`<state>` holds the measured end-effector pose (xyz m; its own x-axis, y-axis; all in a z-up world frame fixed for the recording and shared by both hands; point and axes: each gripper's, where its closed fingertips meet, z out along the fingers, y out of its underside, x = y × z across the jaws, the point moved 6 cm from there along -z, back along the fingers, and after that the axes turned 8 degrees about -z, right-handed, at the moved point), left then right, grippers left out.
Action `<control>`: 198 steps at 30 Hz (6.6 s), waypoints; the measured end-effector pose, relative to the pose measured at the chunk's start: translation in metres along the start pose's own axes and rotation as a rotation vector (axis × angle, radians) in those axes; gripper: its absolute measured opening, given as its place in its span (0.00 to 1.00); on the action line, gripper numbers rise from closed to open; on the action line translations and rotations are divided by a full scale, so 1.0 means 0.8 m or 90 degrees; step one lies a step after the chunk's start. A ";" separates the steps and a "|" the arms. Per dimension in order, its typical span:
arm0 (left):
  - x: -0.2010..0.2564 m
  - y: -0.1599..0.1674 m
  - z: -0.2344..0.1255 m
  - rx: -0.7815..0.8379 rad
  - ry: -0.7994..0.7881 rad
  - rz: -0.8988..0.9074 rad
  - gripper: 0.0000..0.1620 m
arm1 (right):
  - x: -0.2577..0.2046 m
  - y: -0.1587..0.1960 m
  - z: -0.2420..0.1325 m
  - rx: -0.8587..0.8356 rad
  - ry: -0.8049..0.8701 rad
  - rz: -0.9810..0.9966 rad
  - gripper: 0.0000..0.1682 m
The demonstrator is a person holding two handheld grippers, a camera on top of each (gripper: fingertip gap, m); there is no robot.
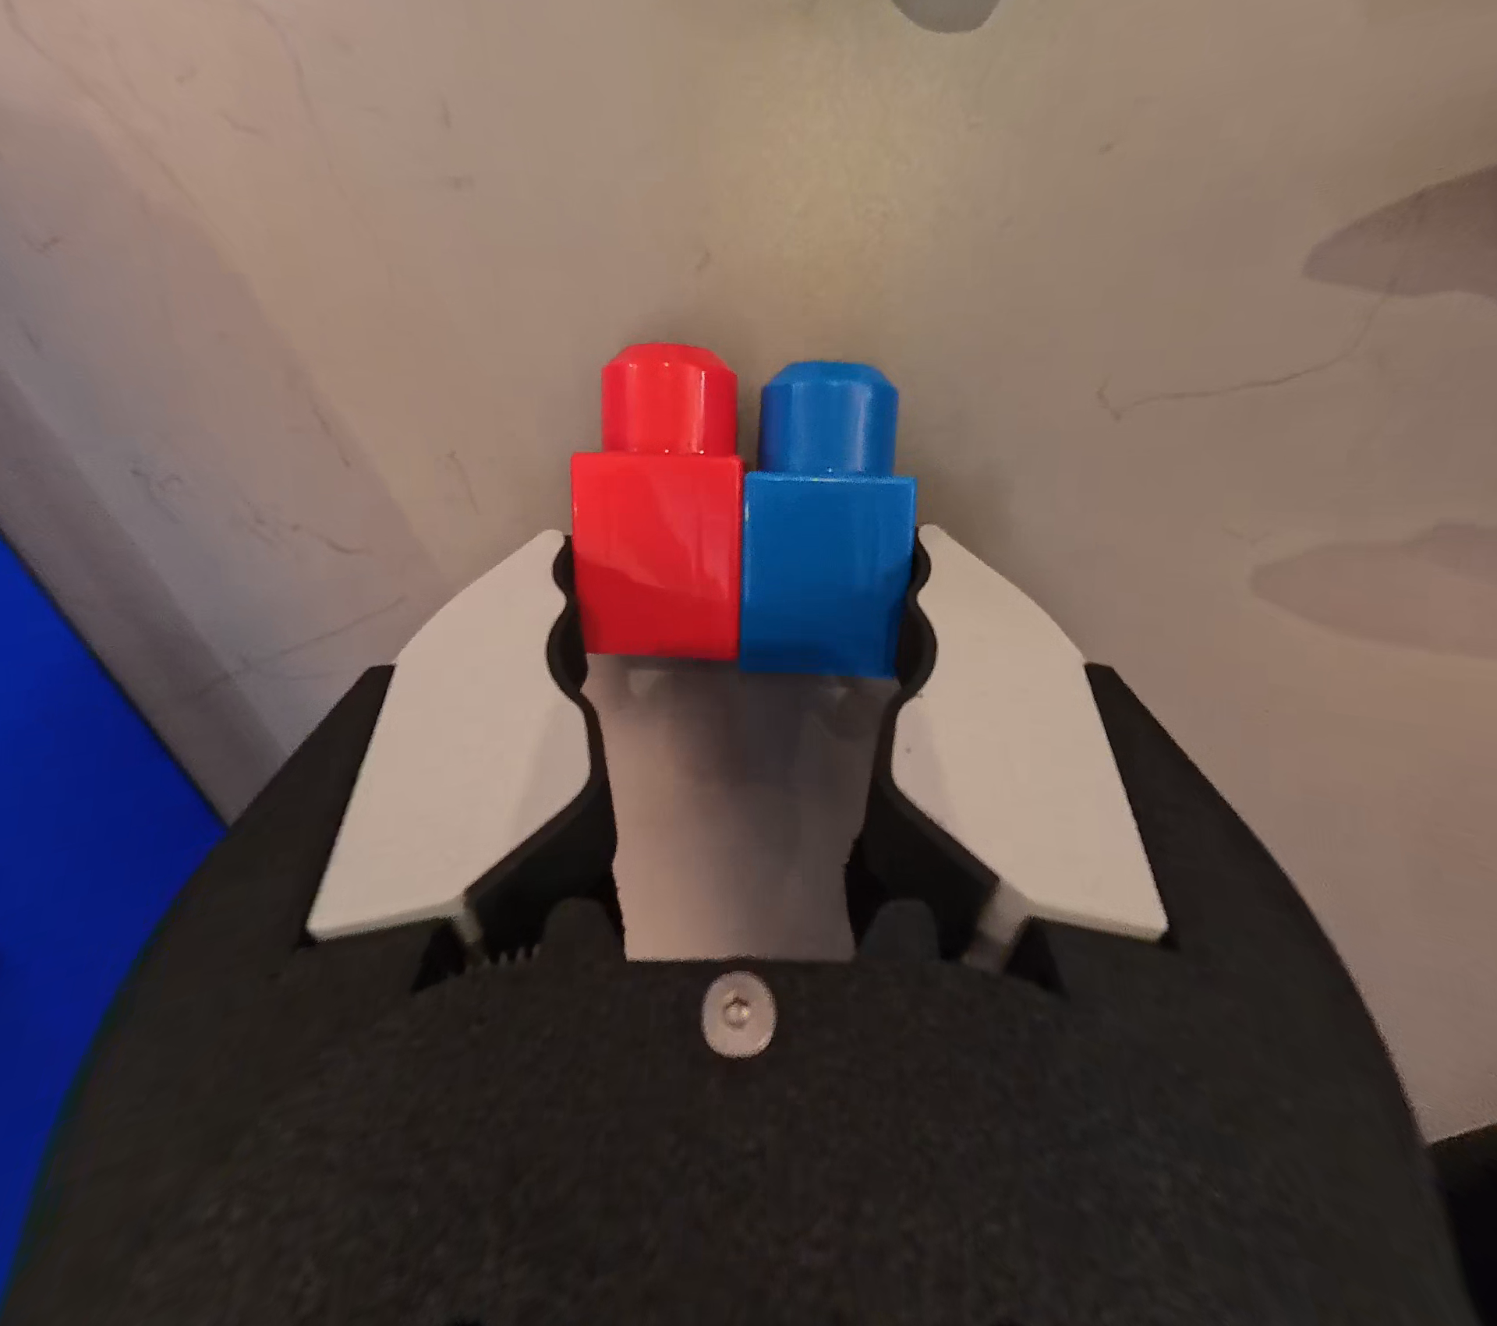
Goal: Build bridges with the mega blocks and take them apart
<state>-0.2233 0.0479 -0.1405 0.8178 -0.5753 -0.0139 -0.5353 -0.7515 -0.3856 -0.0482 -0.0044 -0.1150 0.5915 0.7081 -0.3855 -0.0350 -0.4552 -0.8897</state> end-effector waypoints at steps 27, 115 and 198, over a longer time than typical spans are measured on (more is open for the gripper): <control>-0.018 0.001 -0.048 0.426 0.192 0.100 0.46 | -0.031 -0.102 -0.025 -0.274 0.055 -0.447 0.37; 0.034 -0.163 -0.128 0.623 0.691 0.081 0.45 | 0.011 -0.223 0.031 0.259 -0.270 -0.101 0.38; 0.026 -0.134 -0.112 0.644 0.520 0.319 0.46 | 0.005 -0.166 0.089 0.022 -0.608 0.585 0.63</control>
<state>-0.1681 0.0873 -0.0166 0.0457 -0.9975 0.0533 -0.0609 -0.0561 -0.9966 -0.0983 0.0976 -0.0155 -0.4537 0.2563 -0.8535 -0.1433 -0.9663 -0.2139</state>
